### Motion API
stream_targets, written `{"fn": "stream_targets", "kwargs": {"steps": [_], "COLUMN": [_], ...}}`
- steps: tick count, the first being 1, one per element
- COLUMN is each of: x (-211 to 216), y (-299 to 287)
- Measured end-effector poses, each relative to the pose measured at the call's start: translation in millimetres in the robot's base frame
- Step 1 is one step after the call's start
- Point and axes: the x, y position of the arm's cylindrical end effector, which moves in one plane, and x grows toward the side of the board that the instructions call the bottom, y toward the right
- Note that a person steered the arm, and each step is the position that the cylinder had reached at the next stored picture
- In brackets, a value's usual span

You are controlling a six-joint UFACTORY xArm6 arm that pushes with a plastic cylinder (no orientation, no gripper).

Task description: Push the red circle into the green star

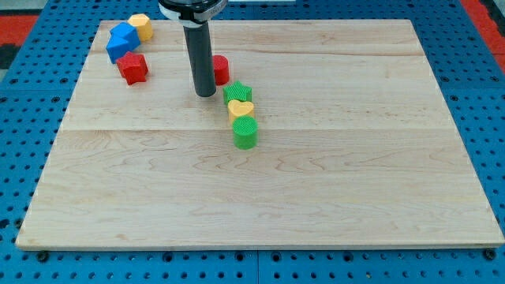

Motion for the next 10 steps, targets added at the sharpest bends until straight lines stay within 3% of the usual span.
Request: {"fn": "stream_targets", "kwargs": {"steps": [3,6,10], "x": [0,-95,-23], "y": [-20,7,31]}}
